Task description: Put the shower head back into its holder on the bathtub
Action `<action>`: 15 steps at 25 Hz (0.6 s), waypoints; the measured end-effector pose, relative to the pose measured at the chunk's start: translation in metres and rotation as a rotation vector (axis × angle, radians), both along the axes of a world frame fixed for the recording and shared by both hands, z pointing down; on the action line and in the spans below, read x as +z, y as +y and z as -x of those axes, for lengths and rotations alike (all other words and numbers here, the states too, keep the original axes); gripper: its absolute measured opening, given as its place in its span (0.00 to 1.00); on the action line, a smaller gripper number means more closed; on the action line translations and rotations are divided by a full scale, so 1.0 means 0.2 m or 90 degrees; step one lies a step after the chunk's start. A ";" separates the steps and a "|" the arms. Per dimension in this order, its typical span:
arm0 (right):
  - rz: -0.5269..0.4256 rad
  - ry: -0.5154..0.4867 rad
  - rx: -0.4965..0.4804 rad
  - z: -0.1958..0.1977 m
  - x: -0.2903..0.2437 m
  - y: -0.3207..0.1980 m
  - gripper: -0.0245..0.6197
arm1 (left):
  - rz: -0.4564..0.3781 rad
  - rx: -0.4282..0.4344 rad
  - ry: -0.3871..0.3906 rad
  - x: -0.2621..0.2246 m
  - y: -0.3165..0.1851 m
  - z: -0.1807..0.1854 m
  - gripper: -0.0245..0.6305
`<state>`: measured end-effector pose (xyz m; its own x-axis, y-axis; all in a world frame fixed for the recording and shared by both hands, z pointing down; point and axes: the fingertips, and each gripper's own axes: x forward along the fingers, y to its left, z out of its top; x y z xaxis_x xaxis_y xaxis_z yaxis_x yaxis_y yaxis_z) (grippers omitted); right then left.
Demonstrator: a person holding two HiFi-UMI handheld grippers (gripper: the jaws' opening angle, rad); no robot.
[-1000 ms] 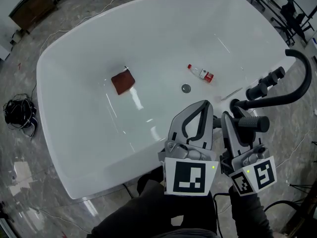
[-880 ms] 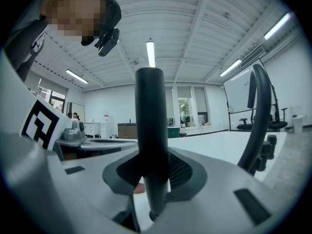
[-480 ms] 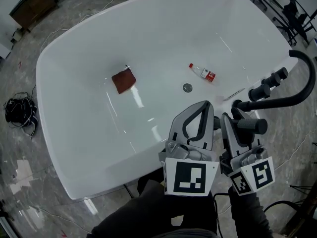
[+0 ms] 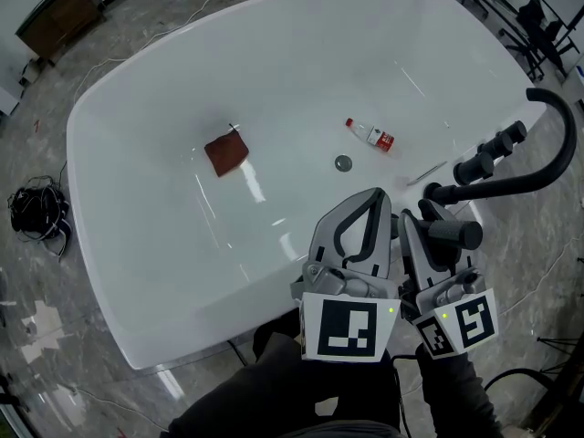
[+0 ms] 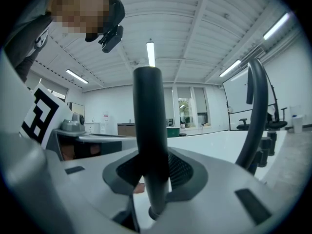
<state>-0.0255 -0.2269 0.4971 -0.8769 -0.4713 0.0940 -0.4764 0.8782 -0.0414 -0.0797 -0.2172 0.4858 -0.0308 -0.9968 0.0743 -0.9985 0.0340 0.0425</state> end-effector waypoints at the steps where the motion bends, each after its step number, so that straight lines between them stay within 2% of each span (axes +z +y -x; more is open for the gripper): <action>1: 0.001 0.000 0.001 0.00 0.00 0.00 0.21 | 0.001 0.001 -0.001 0.00 0.00 0.00 0.04; 15: -0.003 -0.020 -0.003 -0.01 -0.11 0.00 0.21 | 0.013 0.009 0.000 -0.06 -0.04 -0.04 0.04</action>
<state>-0.0238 -0.2265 0.4742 -0.8820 -0.4669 0.0637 -0.4702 0.8811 -0.0516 -0.0726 -0.2244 0.4732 -0.0174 -0.9953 0.0948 -0.9989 0.0214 0.0412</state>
